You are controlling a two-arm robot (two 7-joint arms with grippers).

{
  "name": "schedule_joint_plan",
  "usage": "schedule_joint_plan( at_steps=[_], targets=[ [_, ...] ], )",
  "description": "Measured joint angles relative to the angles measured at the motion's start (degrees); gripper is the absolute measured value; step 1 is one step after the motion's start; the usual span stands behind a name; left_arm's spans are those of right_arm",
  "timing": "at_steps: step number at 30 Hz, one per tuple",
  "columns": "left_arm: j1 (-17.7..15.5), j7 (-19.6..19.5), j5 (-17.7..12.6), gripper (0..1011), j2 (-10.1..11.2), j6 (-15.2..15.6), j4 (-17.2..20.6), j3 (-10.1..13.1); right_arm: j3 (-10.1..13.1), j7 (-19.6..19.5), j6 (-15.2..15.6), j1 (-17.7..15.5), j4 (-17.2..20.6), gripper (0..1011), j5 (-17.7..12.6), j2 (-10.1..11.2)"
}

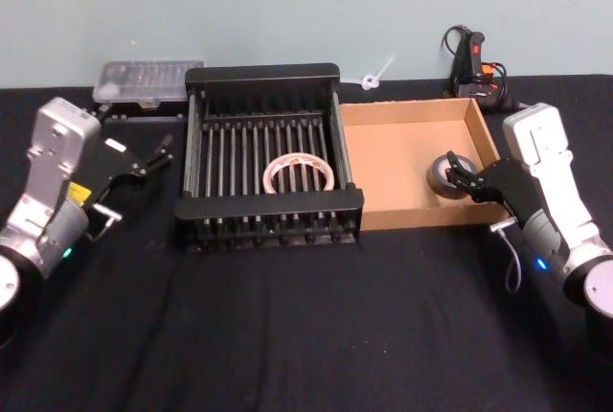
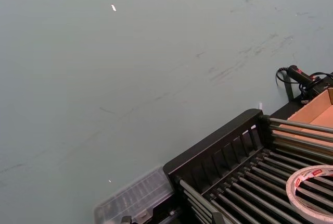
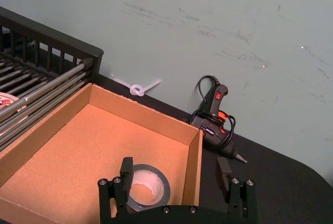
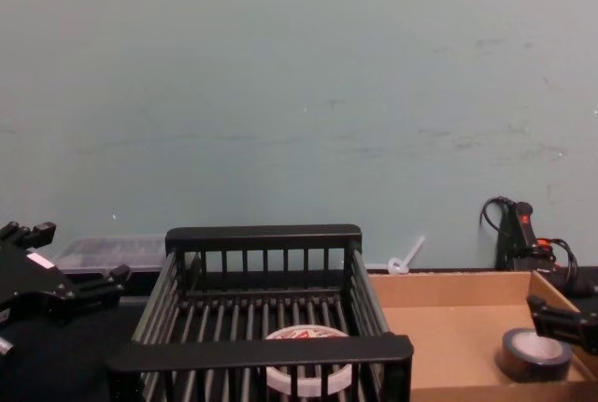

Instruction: Pick up the white tape and place it into the black box , Pick up the silver tape and place it into the brown box.

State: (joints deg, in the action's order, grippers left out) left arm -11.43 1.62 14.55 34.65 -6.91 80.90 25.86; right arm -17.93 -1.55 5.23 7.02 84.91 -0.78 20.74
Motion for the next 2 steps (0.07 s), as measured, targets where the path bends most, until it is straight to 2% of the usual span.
schedule_joint_plan(
  at_steps=[2],
  targets=[
    [0.00,0.00,0.00,1001,0.00,0.00,0.00,0.00,0.00,0.00,0.00,0.00,0.00,1002,0.00,0.00]
  ],
)
